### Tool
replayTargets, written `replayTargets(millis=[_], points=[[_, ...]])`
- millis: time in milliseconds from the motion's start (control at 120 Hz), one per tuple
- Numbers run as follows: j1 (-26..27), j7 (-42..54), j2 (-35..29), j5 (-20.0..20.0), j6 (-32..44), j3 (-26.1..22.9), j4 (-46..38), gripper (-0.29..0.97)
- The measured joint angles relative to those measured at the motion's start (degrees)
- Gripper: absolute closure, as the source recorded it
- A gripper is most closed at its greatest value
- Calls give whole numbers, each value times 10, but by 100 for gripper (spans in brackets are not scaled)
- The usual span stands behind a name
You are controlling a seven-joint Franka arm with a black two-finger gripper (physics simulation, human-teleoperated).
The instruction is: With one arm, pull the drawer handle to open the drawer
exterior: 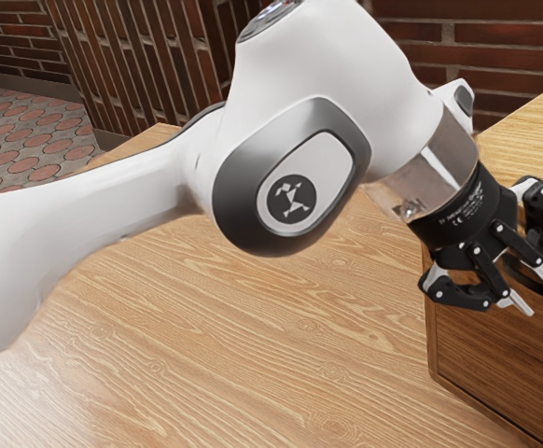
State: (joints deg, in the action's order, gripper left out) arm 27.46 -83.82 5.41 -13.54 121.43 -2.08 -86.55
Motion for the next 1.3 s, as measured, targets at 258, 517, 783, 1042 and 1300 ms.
replayTargets(millis=[258, 517, 783, 1042, 1300], points=[[-5, 0, -34, 0, -1, -1, -38, 60], [-13, 0, -62, -1, 0, -9, -67, 60], [-14, 0, -79, -1, 0, -11, -85, 61], [-27, 0, -89, 0, 3, -33, -95, 61], [-22, 1, -97, 0, 3, -43, -105, 62]])
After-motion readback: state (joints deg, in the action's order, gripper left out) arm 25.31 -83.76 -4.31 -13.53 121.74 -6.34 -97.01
